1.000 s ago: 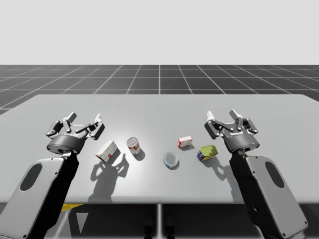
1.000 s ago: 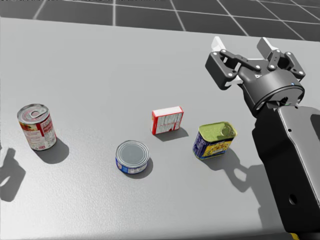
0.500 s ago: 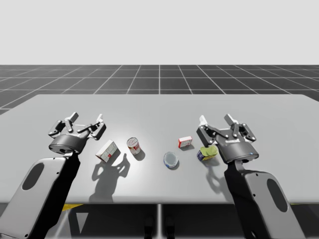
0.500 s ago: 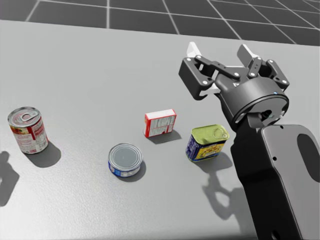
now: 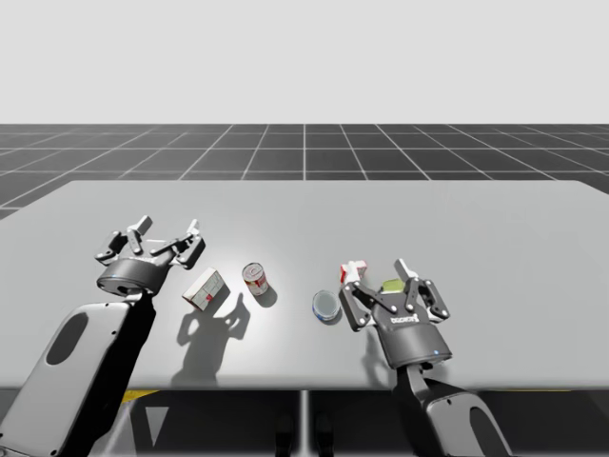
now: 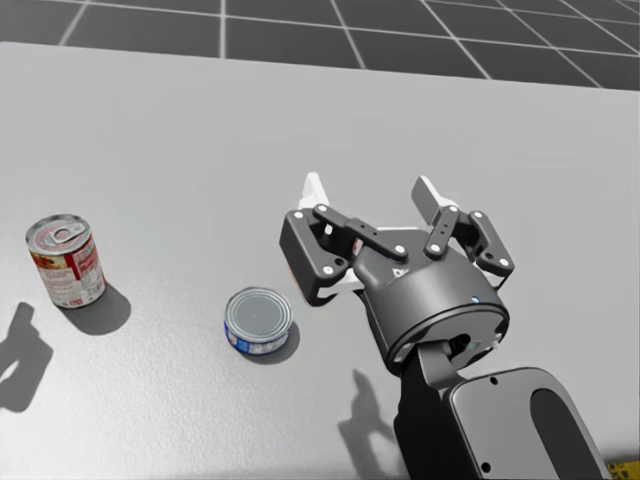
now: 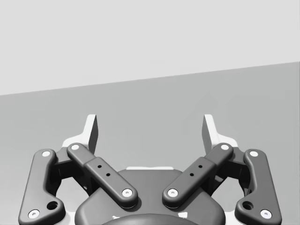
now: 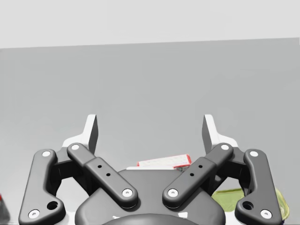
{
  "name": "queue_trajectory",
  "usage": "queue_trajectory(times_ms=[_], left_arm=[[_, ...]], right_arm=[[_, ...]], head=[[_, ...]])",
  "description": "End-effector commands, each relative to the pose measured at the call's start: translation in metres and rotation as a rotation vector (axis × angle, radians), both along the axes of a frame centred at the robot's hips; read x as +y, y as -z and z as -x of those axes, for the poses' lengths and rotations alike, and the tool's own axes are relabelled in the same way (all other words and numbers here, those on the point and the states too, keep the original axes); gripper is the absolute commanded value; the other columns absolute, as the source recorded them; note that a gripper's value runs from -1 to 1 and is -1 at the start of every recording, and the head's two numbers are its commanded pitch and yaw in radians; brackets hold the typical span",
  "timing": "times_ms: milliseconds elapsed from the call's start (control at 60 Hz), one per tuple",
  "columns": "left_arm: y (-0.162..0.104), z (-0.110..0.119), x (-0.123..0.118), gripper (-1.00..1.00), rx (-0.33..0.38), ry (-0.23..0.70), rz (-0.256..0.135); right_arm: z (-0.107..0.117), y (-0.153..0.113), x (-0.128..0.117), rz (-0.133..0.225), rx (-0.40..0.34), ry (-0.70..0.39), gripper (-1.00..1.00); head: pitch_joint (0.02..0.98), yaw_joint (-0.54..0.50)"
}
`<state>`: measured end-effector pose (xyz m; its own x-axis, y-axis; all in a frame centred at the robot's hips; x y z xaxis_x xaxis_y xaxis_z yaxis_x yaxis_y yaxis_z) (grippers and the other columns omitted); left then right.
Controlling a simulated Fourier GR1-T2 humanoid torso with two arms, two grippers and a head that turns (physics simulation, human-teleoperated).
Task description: Grasp the gelatin box and hold it up.
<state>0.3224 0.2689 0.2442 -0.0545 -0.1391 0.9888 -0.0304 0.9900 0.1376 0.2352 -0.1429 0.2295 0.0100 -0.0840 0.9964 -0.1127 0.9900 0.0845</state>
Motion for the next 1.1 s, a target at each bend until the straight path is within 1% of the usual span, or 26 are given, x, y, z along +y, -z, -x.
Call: queue_trajectory(times_ms=[17, 67, 117, 167, 200, 250, 317, 333, 367, 383, 450, 550, 617, 633, 700, 750, 817, 883, 917, 967, 1017, 1100], left_arm=[[0.001, 0.0, -0.001, -1.0, 0.0, -0.001, -0.001], [0.001, 0.001, -0.001, -1.0, 0.0, -0.001, -0.001], [0.001, 0.001, -0.001, -1.0, -0.001, -0.001, 0.0], [0.001, 0.001, -0.001, -1.0, -0.001, -0.001, -0.001], [0.001, 0.001, -0.001, -1.0, -0.001, -0.001, 0.0], [0.001, 0.001, -0.001, -1.0, -0.001, -0.001, 0.0], [0.001, 0.001, -0.001, -1.0, -0.002, -0.001, 0.0], [0.001, 0.001, -0.001, -1.0, -0.002, -0.001, 0.0], [0.001, 0.001, -0.001, -1.0, -0.002, -0.001, 0.001], [0.001, 0.001, -0.001, -1.0, -0.003, 0.0, 0.001], [0.001, 0.001, -0.001, -1.0, -0.003, 0.0, 0.001], [0.0, 0.001, -0.001, -1.0, -0.003, 0.0, 0.002], [0.0, 0.001, -0.001, -1.0, -0.004, 0.0, 0.003], [0.0, 0.001, -0.001, -1.0, -0.005, 0.0, 0.003], [0.0, 0.002, -0.001, -1.0, -0.005, -0.001, 0.003], [0.0, 0.002, -0.001, -1.0, -0.005, 0.0, 0.004], [0.0, 0.002, -0.001, -1.0, -0.006, 0.001, 0.004], [0.0, 0.002, -0.001, -1.0, -0.007, 0.001, 0.005], [0.0, 0.002, -0.001, -1.0, -0.008, 0.001, 0.005], [-0.001, 0.002, -0.001, -1.0, -0.009, 0.001, 0.006], [-0.001, 0.002, -0.001, -1.0, -0.009, 0.001, 0.007], [-0.001, 0.002, -0.001, -1.0, -0.01, 0.001, 0.007]], right_arm=[[0.013, 0.023, 0.02, -0.011, 0.054, -0.013, -1.0], [0.015, 0.029, 0.025, 0.007, 0.064, -0.018, -1.0], [0.015, 0.035, 0.03, 0.004, 0.078, -0.016, -1.0], [0.015, 0.039, 0.033, 0.018, 0.078, -0.012, -1.0], [0.014, 0.042, 0.035, 0.016, 0.087, 0.005, -1.0], [0.013, 0.047, 0.038, 0.026, 0.093, 0.012, -1.0], [0.011, 0.049, 0.039, 0.03, 0.098, 0.013, -1.0], [0.011, 0.051, 0.04, 0.023, 0.106, 0.009, -1.0], [0.009, 0.052, 0.04, 0.02, 0.114, 0.01, -1.0], [0.008, 0.054, 0.04, 0.027, 0.115, 0.019, -1.0], [0.004, 0.057, 0.04, 0.028, 0.127, 0.028, -1.0], [-0.003, 0.065, 0.041, 0.047, 0.138, 0.057, -1.0], [-0.008, 0.069, 0.04, 0.05, 0.151, 0.073, -1.0], [-0.01, 0.072, 0.039, 0.059, 0.152, 0.09, -1.0], [-0.014, 0.075, 0.039, 0.06, 0.16, 0.099, -1.0], [-0.017, 0.078, 0.04, 0.068, 0.167, 0.109, -1.0], [-0.021, 0.083, 0.041, 0.071, 0.185, 0.116, -1.0], [-0.025, 0.087, 0.041, 0.056, 0.208, 0.119, -1.0], [-0.028, 0.089, 0.041, 0.063, 0.207, 0.121, -1.0], [-0.031, 0.091, 0.04, 0.055, 0.213, 0.128, -1.0], [-0.033, 0.092, 0.039, 0.063, 0.212, 0.133, -1.0], [-0.038, 0.094, 0.036, 0.065, 0.22, 0.152, -1.0]], head=[[0.788, -0.21], [0.789, -0.21], [0.788, -0.2], [0.788, -0.2], [0.789, -0.2], [0.789, -0.2], [0.789, -0.2], [0.79, -0.2], [0.79, -0.2], [0.79, -0.2], [0.79, -0.19], [0.791, -0.19], [0.792, -0.19], [0.793, -0.19], [0.795, -0.19], [0.796, -0.19], [0.797, -0.19], [0.797, -0.18], [0.798, -0.18], [0.799, -0.18], [0.801, -0.18], [0.803, -0.18]])
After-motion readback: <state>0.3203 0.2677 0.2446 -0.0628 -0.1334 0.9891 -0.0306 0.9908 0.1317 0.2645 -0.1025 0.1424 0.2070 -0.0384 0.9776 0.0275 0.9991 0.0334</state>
